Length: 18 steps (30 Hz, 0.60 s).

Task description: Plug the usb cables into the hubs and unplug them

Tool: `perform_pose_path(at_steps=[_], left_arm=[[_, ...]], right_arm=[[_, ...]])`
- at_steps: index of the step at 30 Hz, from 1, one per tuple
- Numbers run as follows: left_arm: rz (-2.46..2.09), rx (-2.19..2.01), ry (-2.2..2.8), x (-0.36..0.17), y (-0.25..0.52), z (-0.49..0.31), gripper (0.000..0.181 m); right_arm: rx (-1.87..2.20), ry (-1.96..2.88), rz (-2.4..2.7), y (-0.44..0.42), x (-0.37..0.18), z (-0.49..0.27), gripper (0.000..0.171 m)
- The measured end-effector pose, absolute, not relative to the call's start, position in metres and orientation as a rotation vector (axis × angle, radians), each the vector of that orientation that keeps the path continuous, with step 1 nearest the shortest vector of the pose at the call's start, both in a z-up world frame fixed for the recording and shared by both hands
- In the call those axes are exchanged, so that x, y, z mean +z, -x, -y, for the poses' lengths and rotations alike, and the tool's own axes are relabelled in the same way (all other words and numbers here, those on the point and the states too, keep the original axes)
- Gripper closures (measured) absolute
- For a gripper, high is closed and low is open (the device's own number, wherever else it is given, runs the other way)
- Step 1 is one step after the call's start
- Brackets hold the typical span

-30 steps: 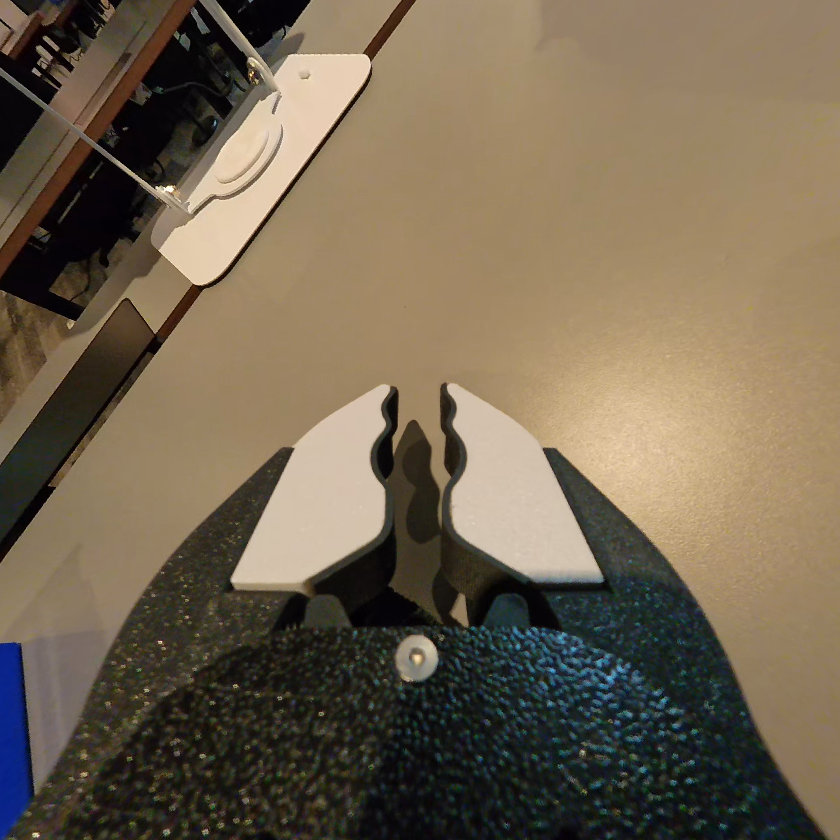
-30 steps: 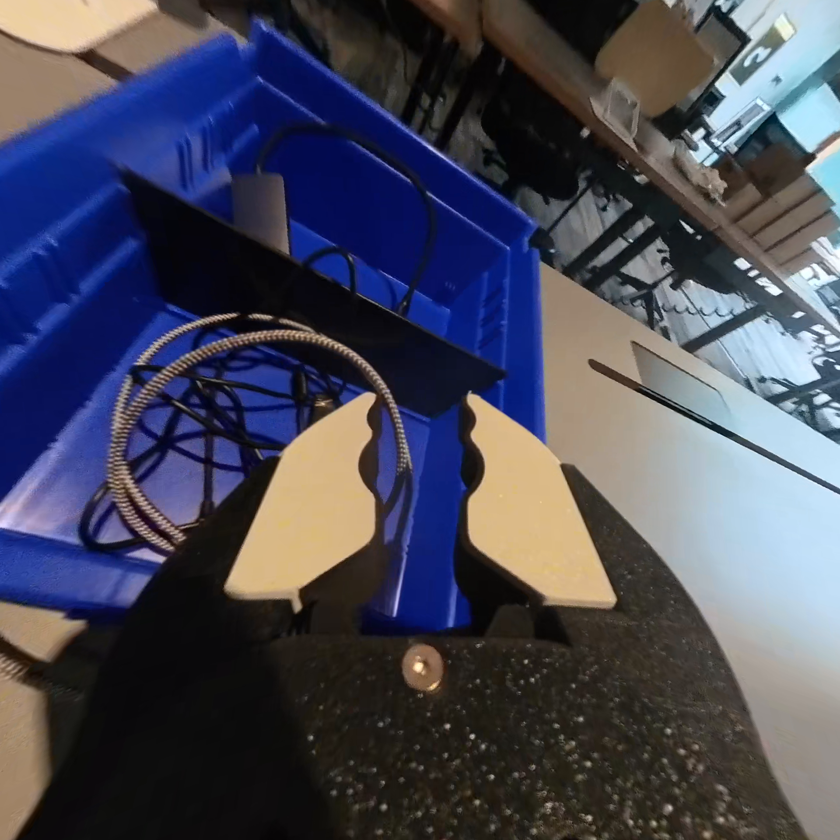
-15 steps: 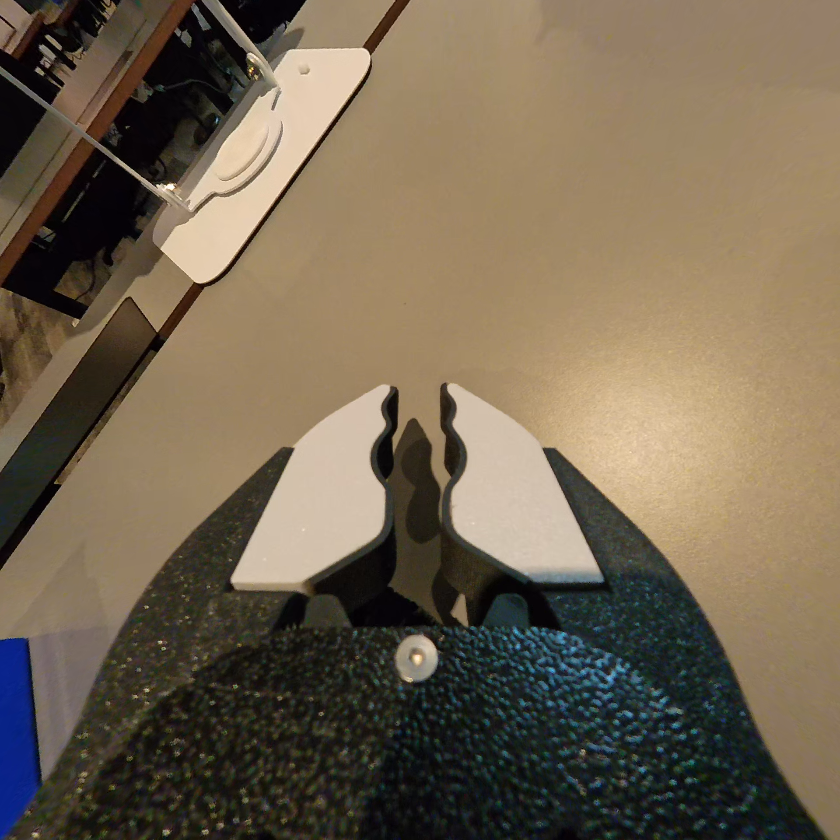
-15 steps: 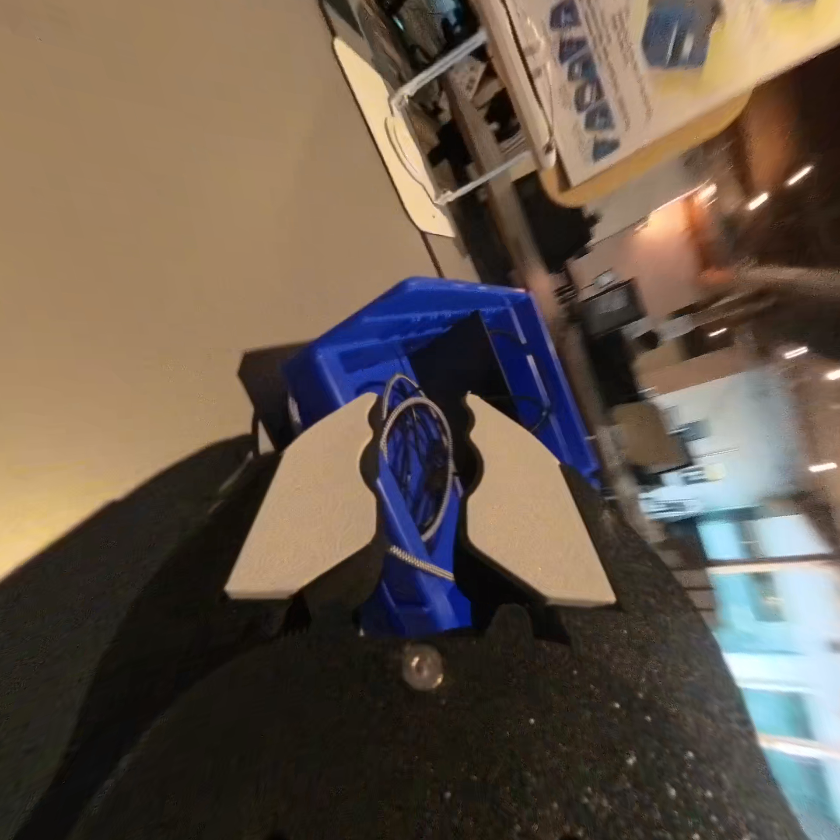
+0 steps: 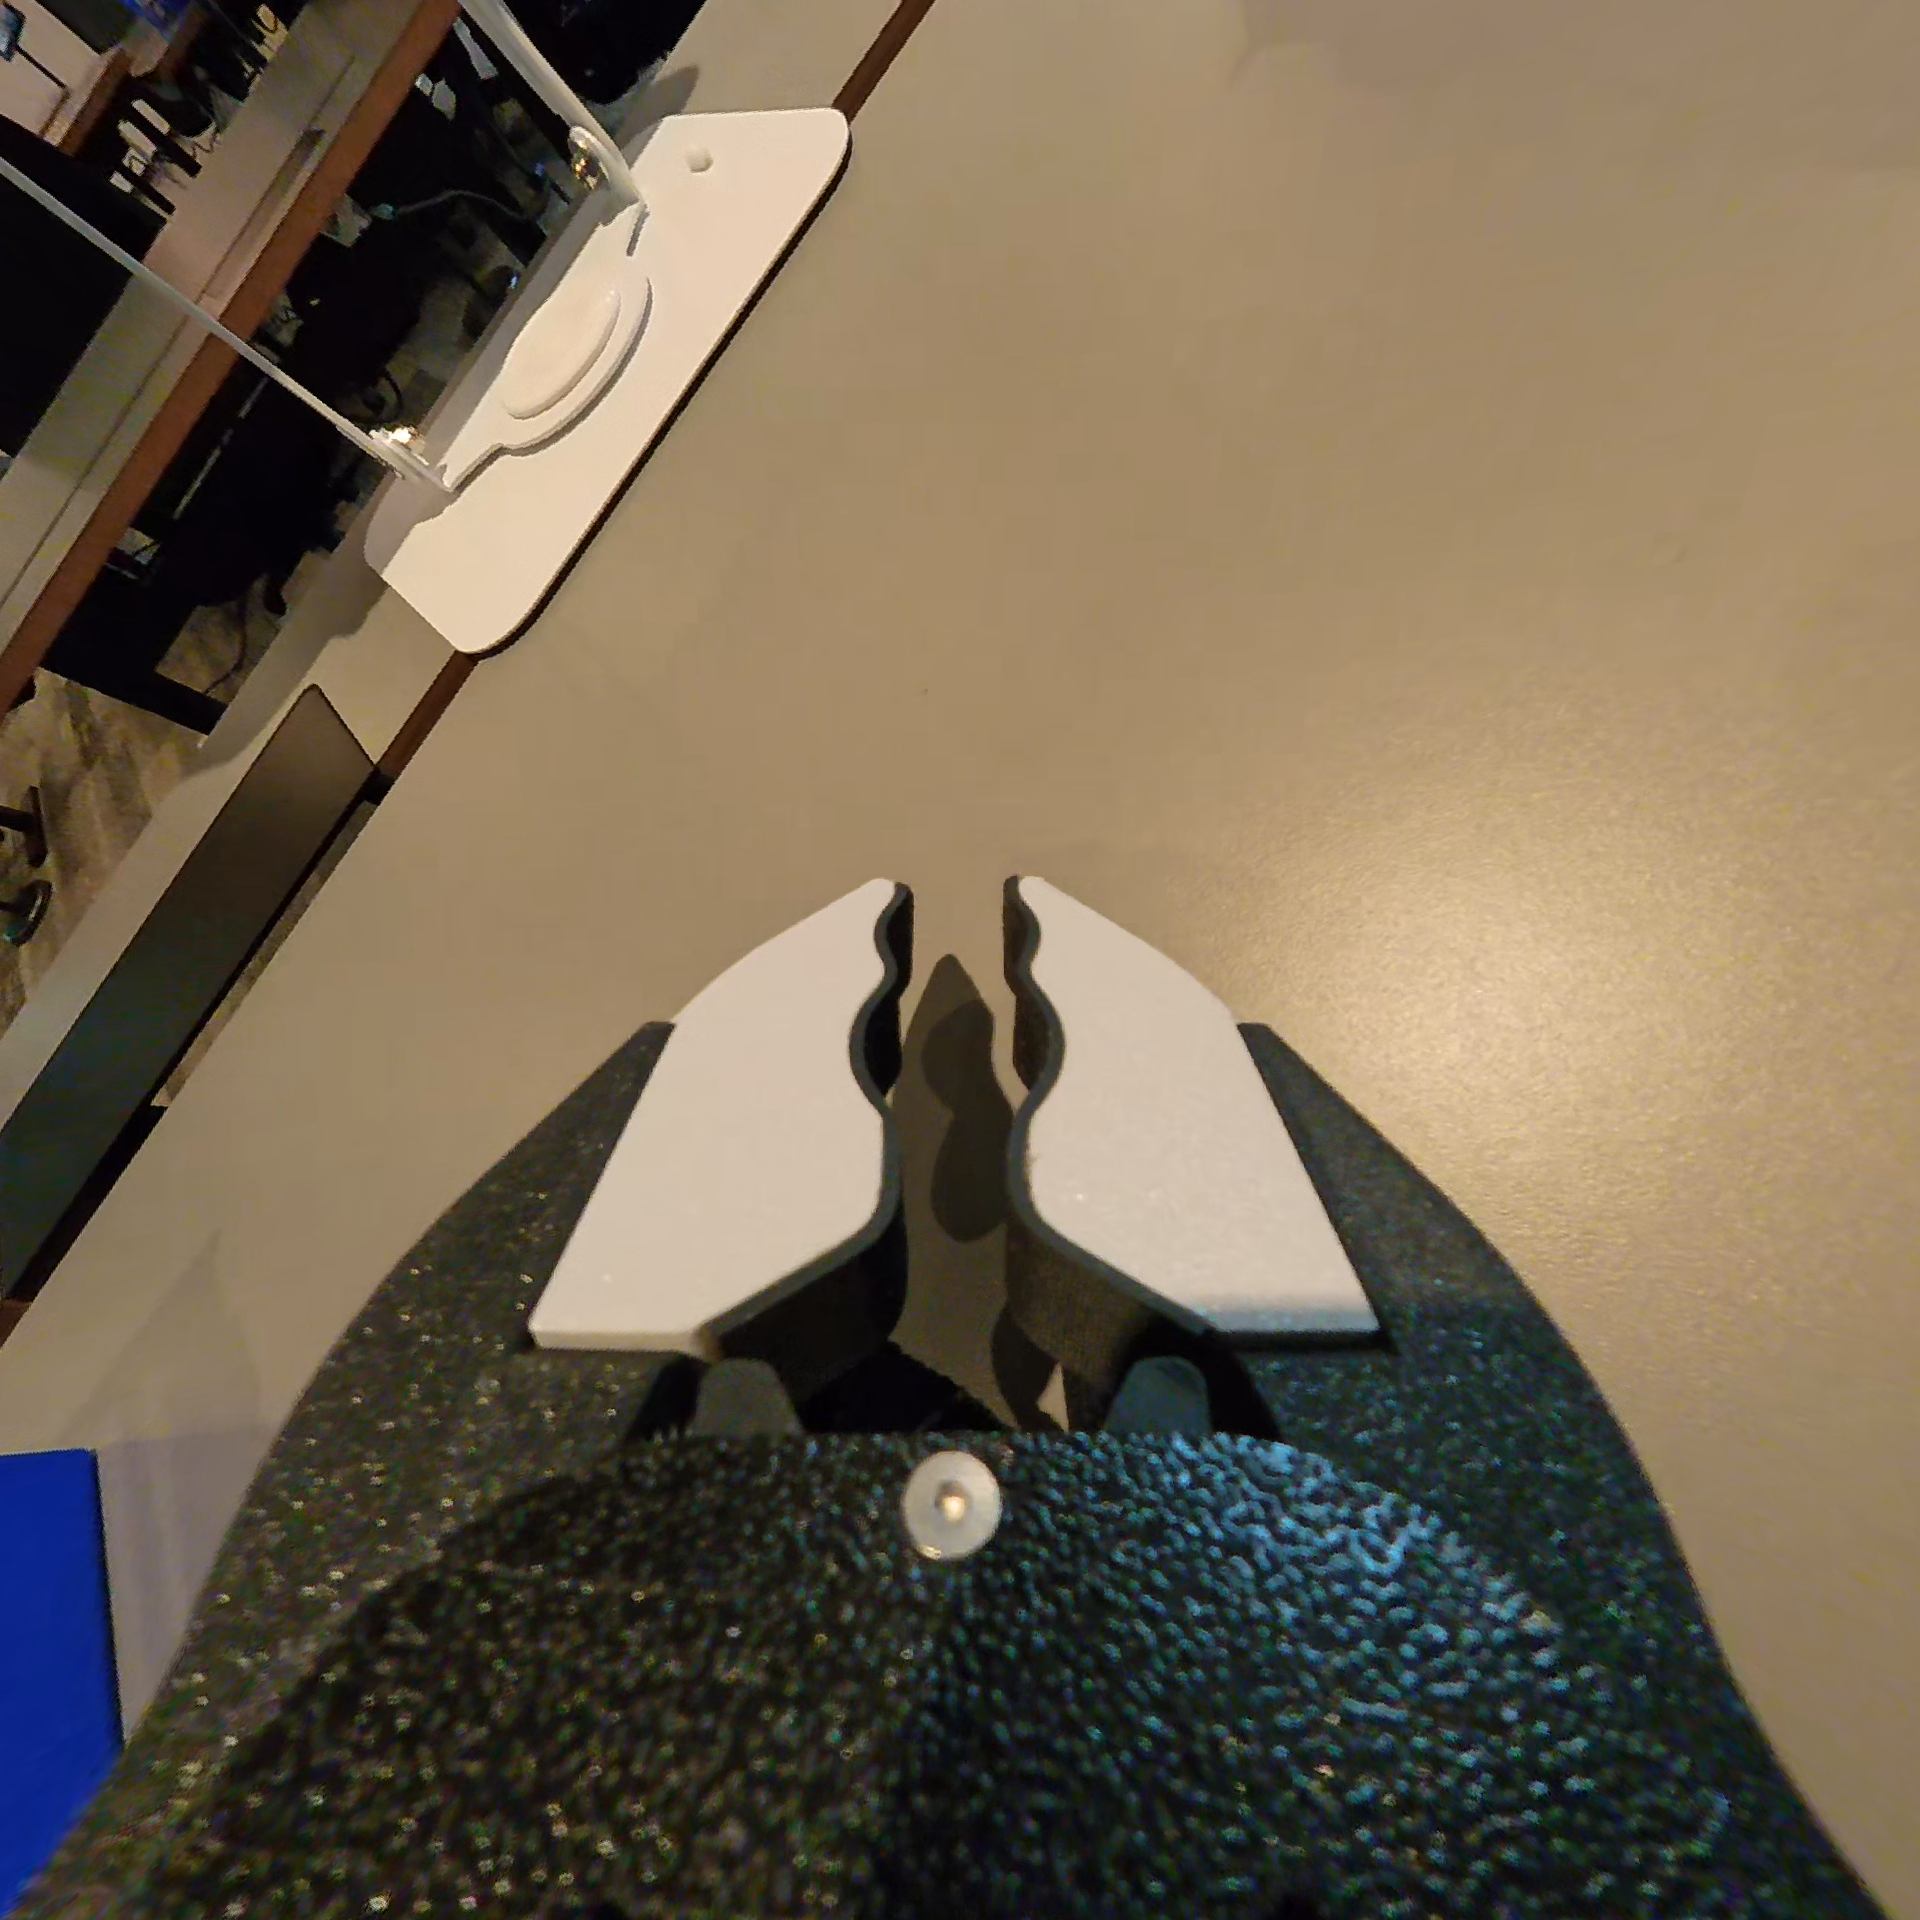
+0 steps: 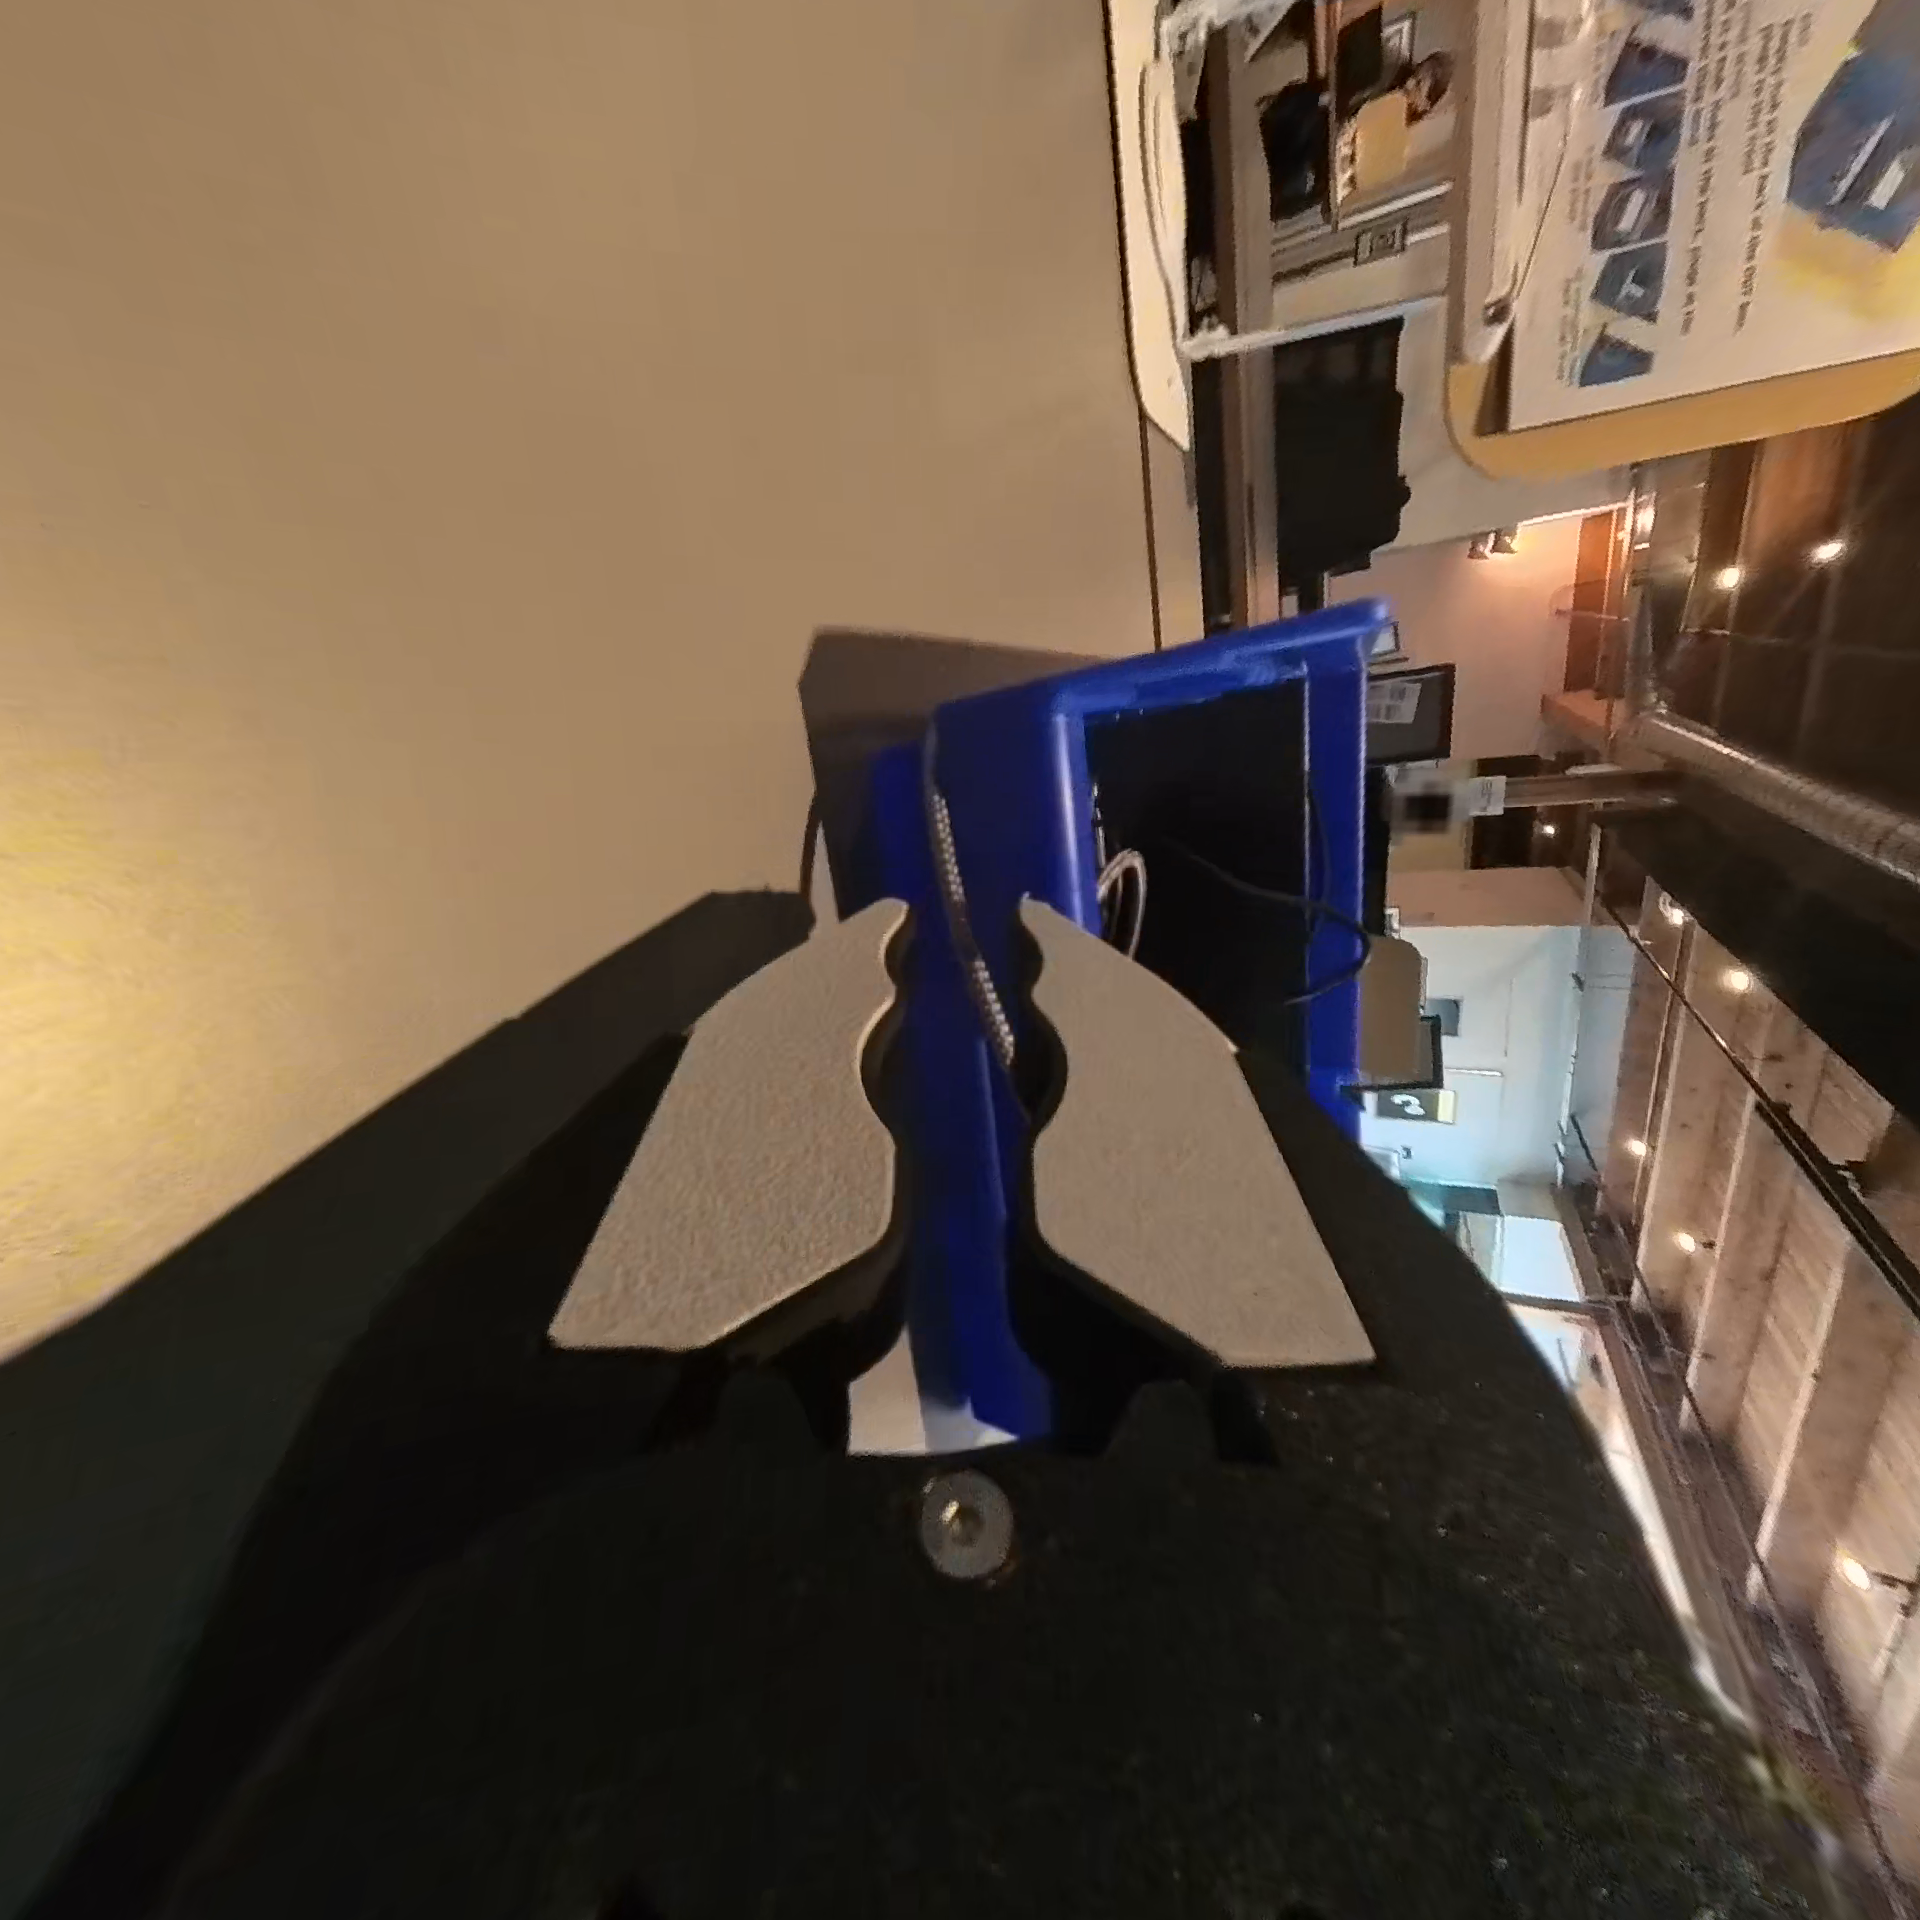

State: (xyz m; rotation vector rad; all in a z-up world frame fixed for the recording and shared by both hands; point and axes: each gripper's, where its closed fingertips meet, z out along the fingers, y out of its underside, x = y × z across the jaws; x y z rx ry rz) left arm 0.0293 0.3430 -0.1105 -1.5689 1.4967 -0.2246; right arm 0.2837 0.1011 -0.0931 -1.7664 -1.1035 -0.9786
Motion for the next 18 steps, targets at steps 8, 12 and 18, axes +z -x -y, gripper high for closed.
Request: perform_pose_path(at_steps=[8,12,18], left_arm=[[-1.500,-0.228,1.568,-0.111,-0.030,-0.343,0.166],[-1.500,-0.225,1.565,-0.111,-0.030,-0.342,0.165],[-1.501,-0.228,1.567,-0.111,-0.030,-0.342,0.166]], right_arm=[[-1.144,1.751,1.145,-0.297,-0.094,-0.105,0.165],[-0.938,1.730,1.098,-0.281,-0.086,-0.099,0.167],[-0.575,1.631,0.836,-0.275,-0.046,-0.088,0.167]])
